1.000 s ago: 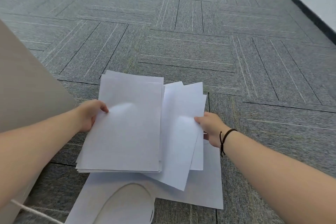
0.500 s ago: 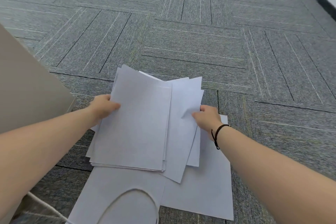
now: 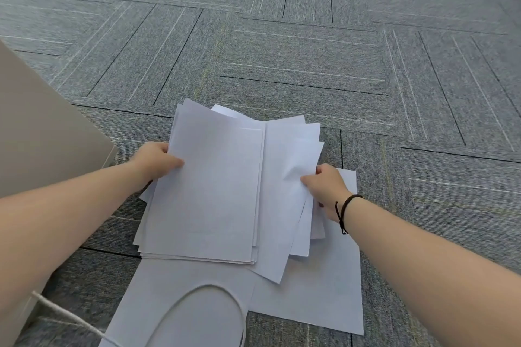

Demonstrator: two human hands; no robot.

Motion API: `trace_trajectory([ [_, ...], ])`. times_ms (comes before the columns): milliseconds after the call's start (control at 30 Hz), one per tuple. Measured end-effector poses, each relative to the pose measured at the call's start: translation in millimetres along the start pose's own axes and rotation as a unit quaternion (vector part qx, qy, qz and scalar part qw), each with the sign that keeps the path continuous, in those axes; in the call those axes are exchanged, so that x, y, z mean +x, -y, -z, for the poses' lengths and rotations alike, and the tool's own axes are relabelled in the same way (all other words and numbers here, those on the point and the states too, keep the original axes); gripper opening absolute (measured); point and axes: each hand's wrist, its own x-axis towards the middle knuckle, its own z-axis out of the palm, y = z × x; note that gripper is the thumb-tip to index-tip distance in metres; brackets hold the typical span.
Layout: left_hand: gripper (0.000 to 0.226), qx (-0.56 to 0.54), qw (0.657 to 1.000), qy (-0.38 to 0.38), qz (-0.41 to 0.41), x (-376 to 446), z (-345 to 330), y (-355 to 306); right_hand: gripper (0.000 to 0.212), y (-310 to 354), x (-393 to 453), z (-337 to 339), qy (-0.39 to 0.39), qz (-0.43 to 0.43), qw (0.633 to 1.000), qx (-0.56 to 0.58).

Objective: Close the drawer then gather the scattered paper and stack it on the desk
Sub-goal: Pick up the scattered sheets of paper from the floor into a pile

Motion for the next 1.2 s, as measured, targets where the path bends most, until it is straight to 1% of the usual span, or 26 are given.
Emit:
trace_trajectory([
  [100,0.009,-0.010,1.000,0.002,-0.001,-3.8,-0.5,-4.1,0.012,-11.2,-5.5,-4.2,0.021,-0.019,0.999,0.038],
  [200,0.011,-0.066,0.997,0.023,0.024,-7.0,-2.8,-0.8,0.015,-14.1,-11.2,-4.8,0.008,-0.072,0.993,0.088],
  [233,0.010,-0.071,0.997,0.031,0.027,-7.6,-4.5,1.4,0.021,-18.3,-10.6,-4.3,0.004,-0.093,0.989,0.115],
  [267,0.008,-0.071,0.996,0.036,0.028,-7.9,-6.5,3.4,0.020,-18.4,-13.1,-3.9,0.001,-0.096,0.985,0.140],
  [300,0.009,-0.074,0.996,0.033,0.031,-7.7,-8.1,6.6,0.013,-20.5,-12.0,-6.1,-0.005,-0.088,0.985,0.147],
  [333,0.012,-0.079,0.996,0.028,0.034,-9.2,-9.8,8.3,0.030,-17.9,-17.4,-5.3,-0.003,-0.085,0.987,0.134],
  [367,0.017,-0.085,0.995,0.024,0.039,-10.5,-11.3,10.6,0.046,-23.2,-12.8,-6.7,0.002,-0.086,0.990,0.114],
  [400,0.022,-0.097,0.994,0.032,0.042,-12.7,-13.4,11.6,0.053,-20.5,-15.4,-6.0,0.027,-0.096,0.988,0.119],
  [433,0.028,-0.125,0.990,0.051,0.044,-15.7,-15.7,11.9,0.053,-22.9,-13.4,-5.4,0.039,-0.105,0.986,0.125],
  [500,0.042,-0.203,0.972,0.102,0.055,-21.3,-21.6,10.6,0.050,-28.1,-8.2,-4.0,0.038,-0.093,0.989,0.104],
  [567,0.065,-0.239,0.963,0.110,0.062,-25.2,-25.3,8.1,0.042,-20.8,-25.5,2.6,0.072,-0.094,0.987,0.109],
  [600,0.075,-0.239,0.963,0.106,0.062,-25.5,-26.1,8.7,0.031,-19.6,-31.3,5.6,0.088,-0.087,0.987,0.106],
  [633,0.079,-0.233,0.965,0.105,0.063,-25.3,-26.2,10.0,0.021,-18.8,-36.1,8.3,0.103,-0.078,0.987,0.093],
  [667,0.074,-0.225,0.965,0.117,0.062,-26.5,-26.4,10.4,0.025,-20.1,-37.4,12.8,0.111,-0.072,0.988,0.080],
  [767,0.041,-0.182,0.965,0.171,0.077,-33.6,-27.0,10.4,0.031,-21.0,-44.2,24.2,0.122,-0.067,0.988,0.060],
  [833,0.030,-0.178,0.963,0.185,0.079,-41.2,-32.0,8.1,0.032,-21.8,-45.1,27.4,0.122,-0.069,0.988,0.060],
  [933,0.025,-0.191,0.956,0.203,0.087,-49.6,-40.1,7.1,0.029,-22.4,-44.0,27.6,0.129,-0.081,0.987,0.058],
  [1000,0.025,-0.199,0.951,0.217,0.095,-50.5,-42.0,7.2,0.026,-21.1,-44.4,30.7,0.128,-0.091,0.986,0.054],
  [1100,0.026,-0.230,0.944,0.211,0.106,-47.8,-42.2,7.2,0.019,-24.6,-42.6,34.0,0.110,-0.108,0.986,0.066],
  [1133,0.026,-0.239,0.942,0.210,0.110,-47.9,-44.9,6.7,0.019,-25.6,-42.8,34.0,0.108,-0.107,0.985,0.078],
  [1200,0.028,-0.247,0.937,0.216,0.119,-51.6,-56.9,4.5,0.027,-28.6,-39.9,31.1,0.091,-0.112,0.985,0.089],
])
